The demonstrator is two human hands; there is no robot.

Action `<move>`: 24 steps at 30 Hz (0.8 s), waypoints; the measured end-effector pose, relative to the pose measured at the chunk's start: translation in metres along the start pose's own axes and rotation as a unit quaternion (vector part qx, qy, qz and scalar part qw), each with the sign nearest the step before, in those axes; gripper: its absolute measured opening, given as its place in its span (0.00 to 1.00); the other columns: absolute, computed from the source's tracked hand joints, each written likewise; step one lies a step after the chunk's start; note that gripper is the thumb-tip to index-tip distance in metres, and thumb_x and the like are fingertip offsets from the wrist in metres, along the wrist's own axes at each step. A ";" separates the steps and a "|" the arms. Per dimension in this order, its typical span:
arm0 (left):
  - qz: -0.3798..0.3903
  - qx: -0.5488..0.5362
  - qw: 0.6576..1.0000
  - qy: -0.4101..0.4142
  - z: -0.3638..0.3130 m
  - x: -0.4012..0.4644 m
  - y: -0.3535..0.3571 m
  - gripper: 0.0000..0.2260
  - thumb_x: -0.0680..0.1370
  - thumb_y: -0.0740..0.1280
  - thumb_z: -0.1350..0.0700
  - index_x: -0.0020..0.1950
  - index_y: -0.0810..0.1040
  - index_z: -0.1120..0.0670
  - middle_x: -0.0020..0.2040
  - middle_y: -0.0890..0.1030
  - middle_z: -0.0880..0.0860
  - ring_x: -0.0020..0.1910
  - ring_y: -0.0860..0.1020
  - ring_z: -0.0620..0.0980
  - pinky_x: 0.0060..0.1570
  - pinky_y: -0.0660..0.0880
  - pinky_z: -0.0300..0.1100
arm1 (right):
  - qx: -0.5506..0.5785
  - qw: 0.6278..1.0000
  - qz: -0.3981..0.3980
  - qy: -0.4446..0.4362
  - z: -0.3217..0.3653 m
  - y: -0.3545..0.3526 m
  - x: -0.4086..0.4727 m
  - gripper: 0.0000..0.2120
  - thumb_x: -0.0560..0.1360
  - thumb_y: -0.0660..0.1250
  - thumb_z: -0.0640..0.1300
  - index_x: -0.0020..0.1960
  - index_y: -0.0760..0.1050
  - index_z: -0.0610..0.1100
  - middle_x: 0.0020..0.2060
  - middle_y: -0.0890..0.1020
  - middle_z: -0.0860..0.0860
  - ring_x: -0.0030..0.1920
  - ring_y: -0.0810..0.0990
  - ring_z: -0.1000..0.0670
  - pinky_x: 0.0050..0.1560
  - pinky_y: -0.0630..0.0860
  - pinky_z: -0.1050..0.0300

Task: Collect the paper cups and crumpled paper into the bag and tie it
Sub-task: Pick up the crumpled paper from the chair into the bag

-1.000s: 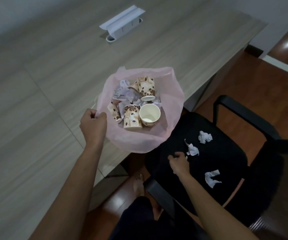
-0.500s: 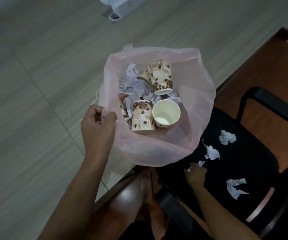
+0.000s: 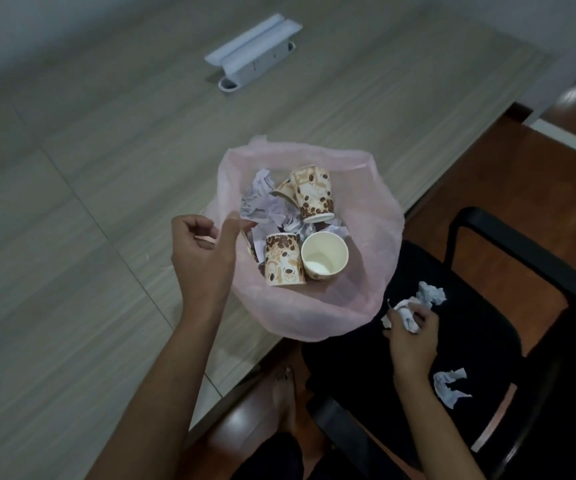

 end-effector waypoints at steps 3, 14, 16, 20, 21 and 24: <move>-0.011 0.062 0.998 -0.003 0.014 0.001 0.006 0.21 0.68 0.75 0.42 0.51 0.72 0.51 0.42 0.77 0.45 0.32 0.72 0.36 0.37 0.71 0.32 | 0.067 0.995 -0.006 -0.071 0.049 -0.005 -0.019 0.18 0.73 0.71 0.41 0.60 0.70 0.50 0.51 0.78 0.59 0.50 0.82 0.52 0.51 0.80 0.52; 0.040 0.160 0.985 -0.044 0.072 0.047 0.018 0.08 0.74 0.69 0.58 0.38 0.75 0.47 0.37 0.78 0.41 0.32 0.75 0.33 0.39 0.71 0.30 | -0.193 0.854 0.442 -0.196 0.073 0.164 -0.044 0.29 0.70 0.74 0.56 0.69 0.70 0.61 0.63 0.76 0.61 0.55 0.76 0.64 0.56 0.76 0.66; 0.044 0.154 0.986 -0.048 0.084 0.058 0.026 0.08 0.74 0.69 0.59 0.38 0.75 0.48 0.36 0.78 0.42 0.31 0.74 0.31 0.38 0.70 0.29 | -0.153 0.868 0.421 -0.214 0.068 0.171 -0.031 0.24 0.72 0.74 0.50 0.67 0.74 0.57 0.58 0.78 0.62 0.53 0.76 0.67 0.52 0.72 0.74; 0.049 0.140 0.988 -0.051 0.110 0.073 0.034 0.09 0.75 0.68 0.59 0.37 0.74 0.48 0.36 0.78 0.42 0.31 0.74 0.33 0.38 0.70 0.30 | -0.073 0.945 0.227 -0.225 0.041 0.147 0.013 0.09 0.74 0.71 0.45 0.54 0.82 0.52 0.50 0.83 0.59 0.50 0.81 0.59 0.48 0.75 0.69; 0.048 0.138 0.988 -0.050 0.115 0.076 0.035 0.08 0.75 0.68 0.59 0.38 0.75 0.48 0.37 0.78 0.43 0.32 0.74 0.33 0.39 0.71 0.32 | -0.069 0.960 0.181 -0.203 0.030 0.139 0.026 0.07 0.75 0.69 0.45 0.52 0.82 0.51 0.48 0.83 0.57 0.48 0.81 0.59 0.47 0.75 0.69; 0.057 0.122 0.990 -0.042 0.123 0.084 0.047 0.06 0.74 0.68 0.58 0.38 0.75 0.49 0.38 0.79 0.44 0.35 0.76 0.37 0.43 0.74 0.36 | -0.101 0.986 0.101 -0.085 -0.018 0.131 0.068 0.07 0.77 0.67 0.48 0.53 0.80 0.47 0.48 0.82 0.53 0.49 0.80 0.54 0.47 0.72 0.65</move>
Point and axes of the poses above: each hand's wrist, its own x-axis towards the middle knuckle, its own y-axis out of the palm, z = x × y, the point moved 3 cm from there along x, towards the middle knuckle
